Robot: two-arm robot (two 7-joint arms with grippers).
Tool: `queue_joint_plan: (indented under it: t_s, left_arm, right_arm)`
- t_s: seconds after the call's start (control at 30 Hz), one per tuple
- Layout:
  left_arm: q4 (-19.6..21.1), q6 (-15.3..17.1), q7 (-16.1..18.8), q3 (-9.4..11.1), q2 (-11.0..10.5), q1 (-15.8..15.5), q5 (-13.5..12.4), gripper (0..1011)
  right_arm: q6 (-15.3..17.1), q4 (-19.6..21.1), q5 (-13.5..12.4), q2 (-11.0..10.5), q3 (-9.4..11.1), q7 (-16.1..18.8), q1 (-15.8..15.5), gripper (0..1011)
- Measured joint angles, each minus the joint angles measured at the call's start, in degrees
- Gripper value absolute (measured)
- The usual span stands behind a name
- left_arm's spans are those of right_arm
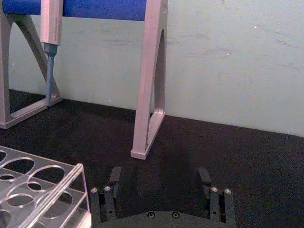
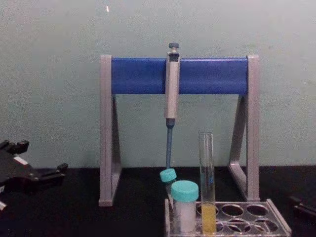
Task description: Pick up the test tube from the test tube rack, shake it, then place it back into the test tube rack.
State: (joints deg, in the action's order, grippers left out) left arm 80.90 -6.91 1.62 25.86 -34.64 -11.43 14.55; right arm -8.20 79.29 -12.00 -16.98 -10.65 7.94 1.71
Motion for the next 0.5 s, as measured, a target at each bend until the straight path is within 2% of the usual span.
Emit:
queue_joint_plan:
  t_s: [0.5]
  left_arm:
    - [0.00,0.00,0.00,0.00,0.00,0.00,0.00,1001]
  right_arm:
    - [-0.11,0.14,-0.08,-0.08,-0.08,0.00,0.00,1000]
